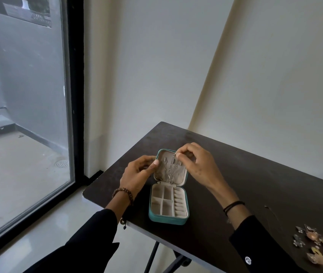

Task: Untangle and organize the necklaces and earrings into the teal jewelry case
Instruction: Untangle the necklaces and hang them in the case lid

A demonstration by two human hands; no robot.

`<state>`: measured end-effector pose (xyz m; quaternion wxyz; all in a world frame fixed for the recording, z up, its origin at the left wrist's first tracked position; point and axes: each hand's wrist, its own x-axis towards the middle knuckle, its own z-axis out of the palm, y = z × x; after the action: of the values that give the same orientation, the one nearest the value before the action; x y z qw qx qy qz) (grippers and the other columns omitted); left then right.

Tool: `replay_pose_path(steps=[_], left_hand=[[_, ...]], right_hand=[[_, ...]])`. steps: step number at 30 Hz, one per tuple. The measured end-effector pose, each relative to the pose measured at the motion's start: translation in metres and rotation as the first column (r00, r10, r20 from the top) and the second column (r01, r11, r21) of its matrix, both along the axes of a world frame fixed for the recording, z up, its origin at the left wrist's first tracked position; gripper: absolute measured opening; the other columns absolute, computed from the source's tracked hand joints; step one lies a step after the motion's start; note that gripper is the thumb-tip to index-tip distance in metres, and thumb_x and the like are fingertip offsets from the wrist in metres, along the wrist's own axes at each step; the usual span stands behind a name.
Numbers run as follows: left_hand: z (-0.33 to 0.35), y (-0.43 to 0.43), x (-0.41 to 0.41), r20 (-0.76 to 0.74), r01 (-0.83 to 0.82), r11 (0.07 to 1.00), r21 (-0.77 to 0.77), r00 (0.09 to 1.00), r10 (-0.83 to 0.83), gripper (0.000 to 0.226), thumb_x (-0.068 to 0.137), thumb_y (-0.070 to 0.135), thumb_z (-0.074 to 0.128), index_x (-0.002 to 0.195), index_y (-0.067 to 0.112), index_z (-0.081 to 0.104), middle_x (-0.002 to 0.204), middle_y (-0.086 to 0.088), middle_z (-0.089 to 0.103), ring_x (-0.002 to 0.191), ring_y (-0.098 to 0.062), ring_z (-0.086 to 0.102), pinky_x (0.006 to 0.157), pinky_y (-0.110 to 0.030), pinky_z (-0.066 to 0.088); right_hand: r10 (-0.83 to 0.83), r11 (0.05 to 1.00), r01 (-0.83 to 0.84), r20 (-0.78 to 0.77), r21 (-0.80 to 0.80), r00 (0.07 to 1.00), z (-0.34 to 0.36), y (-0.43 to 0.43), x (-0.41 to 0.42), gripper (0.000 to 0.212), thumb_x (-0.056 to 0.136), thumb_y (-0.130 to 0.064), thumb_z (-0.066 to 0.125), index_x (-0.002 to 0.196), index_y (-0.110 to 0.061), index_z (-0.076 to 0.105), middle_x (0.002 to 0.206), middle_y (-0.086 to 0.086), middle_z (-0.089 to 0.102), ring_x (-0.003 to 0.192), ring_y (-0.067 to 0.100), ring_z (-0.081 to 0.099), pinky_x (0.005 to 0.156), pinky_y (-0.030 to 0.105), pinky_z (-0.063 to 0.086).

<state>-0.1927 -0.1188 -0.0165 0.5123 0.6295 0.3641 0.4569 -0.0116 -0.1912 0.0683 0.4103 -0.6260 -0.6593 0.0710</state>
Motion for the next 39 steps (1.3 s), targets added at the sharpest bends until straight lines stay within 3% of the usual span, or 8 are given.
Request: replay_pose_path(steps=[4,10,14,19,23,29,36,39], left_hand=[[0.001,0.0,0.0,0.001,-0.004,1.0,0.005,1.0,0.004,0.043,0.069,0.072,0.064,0.1,0.042,0.073,0.097,0.014,0.075,0.099,-0.007,0.069,0.097,-0.049,0.053],[0.0,-0.001,0.0,0.011,-0.006,1.0,0.016,1.0,0.006,0.043,0.07,0.071,0.064,0.101,0.043,0.072,0.097,0.014,0.075,0.098,-0.008,0.069,0.095,-0.05,0.054],[0.0,-0.001,0.0,0.03,-0.012,1.0,0.025,0.999,0.011,0.043,0.07,0.07,0.064,0.101,0.042,0.072,0.097,0.014,0.075,0.097,-0.01,0.069,0.094,-0.05,0.054],[-0.002,0.001,0.001,0.06,-0.015,1.0,0.027,0.998,0.014,0.042,0.071,0.066,0.066,0.101,0.038,0.073,0.097,0.012,0.076,0.095,-0.012,0.07,0.092,-0.048,0.056],[-0.003,0.002,0.001,0.07,-0.018,0.999,0.028,0.997,0.016,0.022,0.086,0.045,0.071,0.104,0.033,0.073,0.097,0.01,0.076,0.094,-0.012,0.07,0.089,-0.044,0.058],[-0.002,0.002,0.001,0.089,-0.021,0.999,0.035,0.996,0.018,0.016,0.089,0.033,0.071,0.104,0.028,0.074,0.096,0.008,0.076,0.092,-0.015,0.071,0.087,-0.037,0.059],[-0.004,0.004,0.0,0.092,-0.012,0.999,0.04,0.996,0.009,0.016,0.089,0.034,0.072,0.104,0.03,0.074,0.098,0.009,0.076,0.092,-0.014,0.071,0.088,-0.043,0.058],[-0.004,0.004,0.0,0.078,-0.012,0.999,0.046,0.997,0.008,0.018,0.087,0.04,0.072,0.104,0.033,0.073,0.099,0.011,0.076,0.094,-0.013,0.07,0.088,-0.044,0.058]], right_hand=[[-0.003,0.996,0.001,0.03,0.088,1.0,-0.003,0.0,0.0,0.008,0.096,-0.023,0.067,0.09,-0.02,0.072,0.094,-0.007,0.063,0.082,0.008,0.063,0.075,0.017,0.05],[-0.088,0.996,0.074,0.31,0.056,0.947,-0.016,0.0,0.003,0.007,0.099,-0.029,0.06,0.096,-0.028,0.066,0.094,-0.012,0.049,0.077,-0.003,0.054,0.067,0.028,0.052],[-0.162,0.984,0.115,0.424,0.136,0.891,-0.019,0.002,-0.004,0.008,0.101,-0.03,0.057,0.101,-0.026,0.064,0.097,-0.012,0.047,0.073,0.007,0.054,0.06,0.026,0.05],[-0.263,0.954,0.143,0.499,0.265,0.826,-0.028,0.003,-0.012,0.004,0.098,-0.022,0.065,0.098,-0.02,0.068,0.097,-0.007,0.051,0.073,0.009,0.056,0.05,0.016,0.035],[-0.359,0.903,0.127,0.558,0.411,0.748,-0.035,0.004,-0.017,0.002,0.093,-0.016,0.072,0.092,-0.016,0.07,0.09,-0.003,0.054,0.072,0.009,0.055,0.042,0.014,0.034],[-0.471,0.846,0.15,0.586,0.511,0.659,-0.043,0.008,-0.017,0.009,0.09,-0.009,0.072,0.093,-0.017,0.071,0.091,-0.004,0.057,0.078,0.011,0.057,0.043,0.02,0.037],[-0.519,0.789,0.189,0.469,0.585,0.715,-0.043,0.007,-0.018,0.006,0.091,-0.023,0.077,0.086,-0.025,0.074,0.084,-0.009,0.06,0.067,0.01,0.058,0.041,0.02,0.035],[-0.55,0.769,0.225,0.442,0.598,0.708,-0.041,0.008,-0.021,0.014,0.096,-0.032,0.066,0.086,-0.025,0.072,0.085,-0.009,0.062,0.068,0.008,0.061,0.043,0.019,0.032]])
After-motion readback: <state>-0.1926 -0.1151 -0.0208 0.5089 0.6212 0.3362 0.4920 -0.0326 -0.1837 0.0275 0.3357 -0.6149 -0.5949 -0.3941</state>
